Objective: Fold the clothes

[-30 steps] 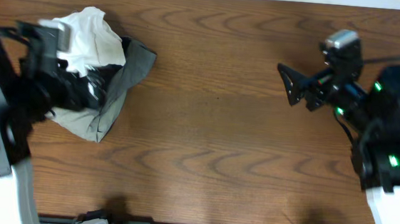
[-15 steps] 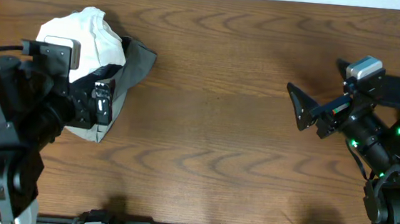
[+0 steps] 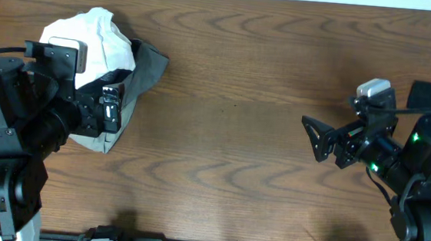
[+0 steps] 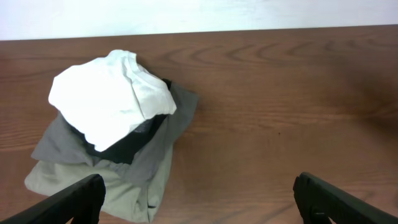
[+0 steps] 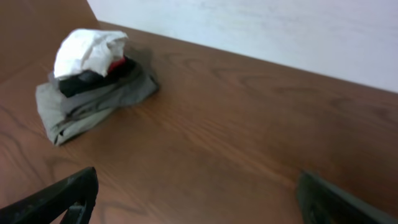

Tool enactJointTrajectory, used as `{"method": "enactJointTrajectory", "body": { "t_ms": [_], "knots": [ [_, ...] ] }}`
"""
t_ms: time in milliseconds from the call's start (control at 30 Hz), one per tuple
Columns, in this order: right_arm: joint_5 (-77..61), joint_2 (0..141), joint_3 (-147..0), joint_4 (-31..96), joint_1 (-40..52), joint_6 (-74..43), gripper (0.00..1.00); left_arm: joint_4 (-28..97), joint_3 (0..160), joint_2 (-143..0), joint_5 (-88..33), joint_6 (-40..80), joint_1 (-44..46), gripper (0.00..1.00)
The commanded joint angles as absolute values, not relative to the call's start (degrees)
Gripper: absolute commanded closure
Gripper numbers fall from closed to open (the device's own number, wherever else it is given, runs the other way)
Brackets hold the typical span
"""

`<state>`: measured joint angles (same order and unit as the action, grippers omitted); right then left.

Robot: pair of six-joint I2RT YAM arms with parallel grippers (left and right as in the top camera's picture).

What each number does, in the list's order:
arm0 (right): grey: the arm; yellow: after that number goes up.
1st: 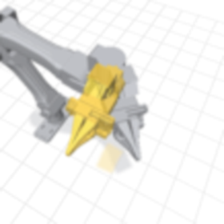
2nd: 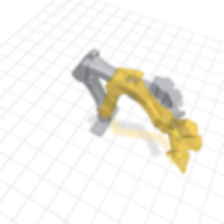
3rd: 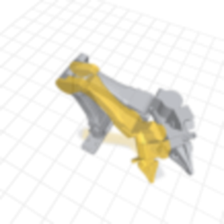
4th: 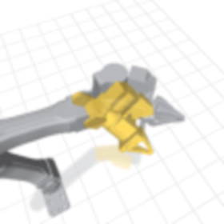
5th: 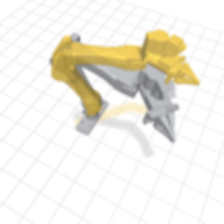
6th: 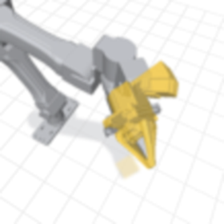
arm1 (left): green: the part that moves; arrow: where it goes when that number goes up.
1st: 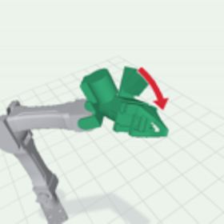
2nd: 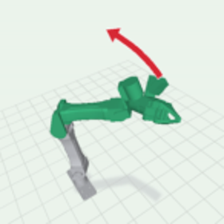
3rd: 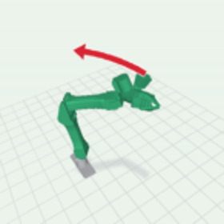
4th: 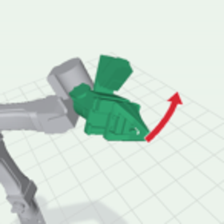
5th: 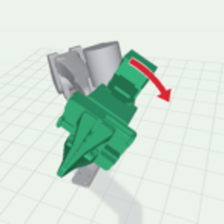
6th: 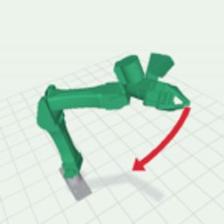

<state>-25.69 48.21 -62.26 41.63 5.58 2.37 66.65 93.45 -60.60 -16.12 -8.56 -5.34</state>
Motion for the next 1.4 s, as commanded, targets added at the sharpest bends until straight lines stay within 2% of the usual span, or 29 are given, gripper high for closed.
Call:
{"method": "enactJointTrajectory", "body": {
  "t_ms": [0, 133, 233, 467, 667, 933, 1167, 1367],
  "knots": [
    [-20.6, 43.7, -57.6, 37.4, 4.9, 4.6, 0.01, 66.6, 93.2, -60.4, -15.8, -7.6, -5.0, 0.02],
    [-16.5, 35.4, -45.8, 23.5, 4.9, 9.3, 0.01, 66.6, 93.2, -60.5, -15.8, -7.6, -5.0, 0.02],
    [-16.5, 27.9, -37.1, 18.1, 5.0, 10.4, 0.01, 66.6, 93.2, -60.6, -15.8, -7.6, -5.0, 0.02],
    [-16.4, 9.1, -24.8, 18.7, 4.9, 10.4, 0.01, 66.6, 93.2, -60.6, -15.8, -7.6, -5.0, 0.02],
    [-16.5, 0.8, -20.1, 21.7, 4.9, 10.4, 0.01, 66.6, 93.2, -60.6, -15.8, -7.6, -5.0, 0.02],
    [-18.7, 0.3, -9.3, 17.0, 5.0, 10.3, 0.01, 66.6, 93.2, -60.6, -15.8, -7.6, -5.0, 0.02],
    [-19.9, 0.3, -0.1, 1.7, 5.0, 10.4, 0.01, 66.6, 93.2, -60.6, -15.8, -7.6, -5.0, 0.02],
    [-21.4, 0.3, -0.3, -5.9, 5.0, 10.3, 0.01, 66.6, 93.2, -60.6, -15.8, -7.6, -5.0, 0.02]
  ]
}}
